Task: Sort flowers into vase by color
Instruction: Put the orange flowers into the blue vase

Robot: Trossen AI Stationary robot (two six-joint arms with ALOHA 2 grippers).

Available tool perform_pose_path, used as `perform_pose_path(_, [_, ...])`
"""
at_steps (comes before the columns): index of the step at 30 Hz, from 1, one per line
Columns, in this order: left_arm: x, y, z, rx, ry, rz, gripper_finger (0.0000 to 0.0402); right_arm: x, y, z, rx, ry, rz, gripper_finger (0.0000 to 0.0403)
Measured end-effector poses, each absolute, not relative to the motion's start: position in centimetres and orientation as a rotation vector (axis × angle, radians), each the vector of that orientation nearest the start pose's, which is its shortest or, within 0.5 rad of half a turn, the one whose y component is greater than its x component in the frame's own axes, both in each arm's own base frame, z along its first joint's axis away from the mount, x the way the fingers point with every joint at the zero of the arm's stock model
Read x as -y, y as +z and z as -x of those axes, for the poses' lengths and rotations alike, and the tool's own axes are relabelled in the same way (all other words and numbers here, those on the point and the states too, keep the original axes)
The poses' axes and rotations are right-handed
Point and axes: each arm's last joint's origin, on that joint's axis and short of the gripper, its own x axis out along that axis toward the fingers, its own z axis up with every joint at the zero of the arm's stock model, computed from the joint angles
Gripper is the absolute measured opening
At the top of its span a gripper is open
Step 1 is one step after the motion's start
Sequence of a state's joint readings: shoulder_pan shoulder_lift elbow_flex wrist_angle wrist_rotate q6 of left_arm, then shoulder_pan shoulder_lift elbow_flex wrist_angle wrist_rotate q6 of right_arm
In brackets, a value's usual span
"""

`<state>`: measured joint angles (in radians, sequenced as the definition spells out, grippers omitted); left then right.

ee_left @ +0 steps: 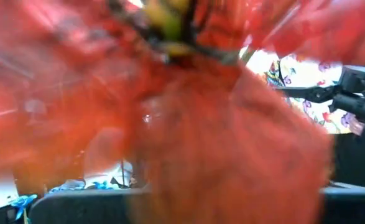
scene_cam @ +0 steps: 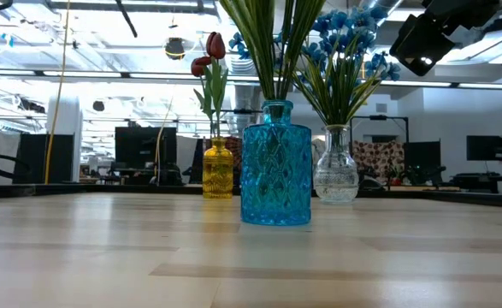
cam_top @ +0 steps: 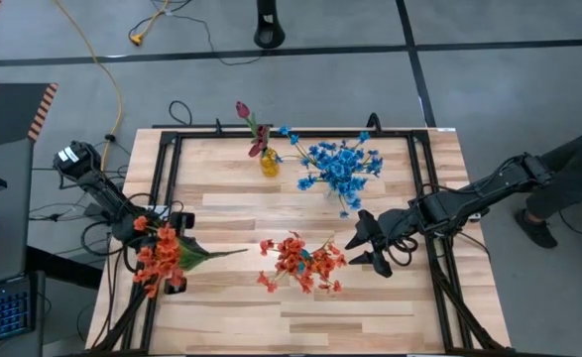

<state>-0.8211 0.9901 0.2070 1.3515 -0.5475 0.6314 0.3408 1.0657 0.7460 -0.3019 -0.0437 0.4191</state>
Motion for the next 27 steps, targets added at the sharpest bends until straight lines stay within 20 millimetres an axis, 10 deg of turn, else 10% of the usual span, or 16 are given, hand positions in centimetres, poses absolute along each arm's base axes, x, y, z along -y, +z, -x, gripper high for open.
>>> perform_pose_path(16, [8.4, 23.1, -17.1, 0.576, -0.161, -0.116, 0.0006, -7.5, 25.8, -20.9, -0.684, 0.236, -0.308, 0.0235])
perform_pose_path(27, [10.3, 22.4, -22.4, 0.506, -0.244, -0.119, 0.0006, -7.6, 25.9, -20.9, -0.680, 0.236, -0.309, 0.0235])
